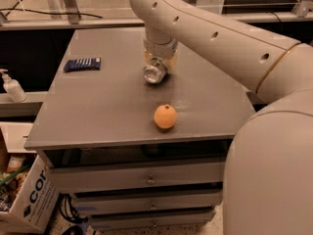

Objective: Pick 7up can

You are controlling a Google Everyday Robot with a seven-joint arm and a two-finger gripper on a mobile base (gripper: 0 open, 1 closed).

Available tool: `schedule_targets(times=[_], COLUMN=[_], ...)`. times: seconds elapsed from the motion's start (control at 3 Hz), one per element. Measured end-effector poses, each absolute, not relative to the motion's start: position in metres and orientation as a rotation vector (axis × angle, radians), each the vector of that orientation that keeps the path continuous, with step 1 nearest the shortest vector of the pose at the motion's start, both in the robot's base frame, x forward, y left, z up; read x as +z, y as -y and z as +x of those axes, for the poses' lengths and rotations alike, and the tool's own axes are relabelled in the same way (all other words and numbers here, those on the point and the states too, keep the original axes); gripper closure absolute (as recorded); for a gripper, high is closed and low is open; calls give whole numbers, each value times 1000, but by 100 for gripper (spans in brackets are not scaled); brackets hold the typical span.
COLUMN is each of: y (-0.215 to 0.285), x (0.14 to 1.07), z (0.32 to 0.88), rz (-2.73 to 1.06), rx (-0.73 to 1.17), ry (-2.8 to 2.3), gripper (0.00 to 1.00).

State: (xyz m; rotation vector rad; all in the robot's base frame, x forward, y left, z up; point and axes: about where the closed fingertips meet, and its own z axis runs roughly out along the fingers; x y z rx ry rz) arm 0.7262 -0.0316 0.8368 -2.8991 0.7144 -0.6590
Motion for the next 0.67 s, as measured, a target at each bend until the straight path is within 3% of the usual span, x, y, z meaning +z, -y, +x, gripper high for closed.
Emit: schedule_targets(times=[0.67], y=[18], x=[867], z=[704], rz=[-2805], rx=[-507], ry=[-773], gripper=[100])
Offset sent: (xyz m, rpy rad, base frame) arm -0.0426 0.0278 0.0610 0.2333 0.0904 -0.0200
